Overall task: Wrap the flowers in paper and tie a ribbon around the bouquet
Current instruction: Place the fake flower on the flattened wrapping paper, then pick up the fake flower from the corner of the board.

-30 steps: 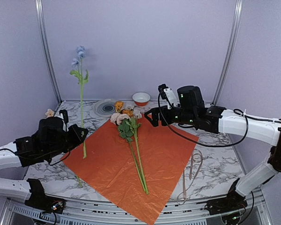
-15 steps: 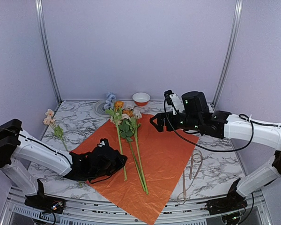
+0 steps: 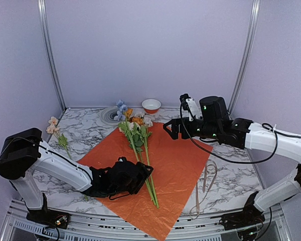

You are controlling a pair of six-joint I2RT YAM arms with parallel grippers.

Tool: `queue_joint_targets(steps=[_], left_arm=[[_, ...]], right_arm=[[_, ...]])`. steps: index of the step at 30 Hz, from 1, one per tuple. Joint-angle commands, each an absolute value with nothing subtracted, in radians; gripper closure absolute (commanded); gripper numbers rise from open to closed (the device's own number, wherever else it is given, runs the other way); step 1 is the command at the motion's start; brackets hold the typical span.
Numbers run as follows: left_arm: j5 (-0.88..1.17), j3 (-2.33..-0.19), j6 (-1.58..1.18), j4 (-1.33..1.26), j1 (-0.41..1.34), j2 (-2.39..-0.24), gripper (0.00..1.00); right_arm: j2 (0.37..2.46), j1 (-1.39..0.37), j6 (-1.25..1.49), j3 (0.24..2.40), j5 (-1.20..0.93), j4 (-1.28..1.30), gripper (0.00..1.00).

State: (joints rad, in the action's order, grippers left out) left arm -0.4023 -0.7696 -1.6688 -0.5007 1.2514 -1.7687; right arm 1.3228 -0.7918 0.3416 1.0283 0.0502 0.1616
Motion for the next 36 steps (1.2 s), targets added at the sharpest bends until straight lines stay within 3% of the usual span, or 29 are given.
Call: queue_joint_targets(steps=[1, 5, 9, 15, 21, 26, 33, 36], left_arm=[[-0.448, -0.781, -1.655, -0.446, 1.258, -1.733, 0.22], [-0.612, -0.878, -1.615, -0.027, 1.260, -1.633, 0.21], [-0.893, -1.003, -1.502, 0.324, 1.276, -1.584, 0.13], [-1.109, -0.911, -1.408, 0.465, 1.210, -1.406, 0.04], [-0.973, -0.807, -1.210, 0.550, 0.878, -1.233, 0.01], [-0.862, -0.690, -1.087, 0.472, 0.542, -1.175, 0.01], [-0.488, -0.676, -0.842, 0.242, 0.254, -1.366, 0.01], [-0.429, -0.721, -0.796, 0.212, 0.187, -1.489, 0.01]], right_arm=[[1.303, -0.790, 0.336, 1.036, 0.059, 0.171, 0.01], [1.298, -0.790, 0.332, 1.040, 0.052, 0.175, 0.01], [1.296, -0.790, 0.323, 1.038, 0.056, 0.165, 0.01], [1.299, -0.790, 0.315, 1.030, 0.060, 0.169, 0.01], [1.304, -0.790, 0.314, 1.027, 0.048, 0.162, 0.01], [1.308, -0.790, 0.322, 1.004, 0.038, 0.134, 0.01], [1.321, -0.790, 0.310, 0.998, 0.042, 0.150, 0.01], [1.322, -0.790, 0.305, 0.989, 0.049, 0.150, 0.01]])
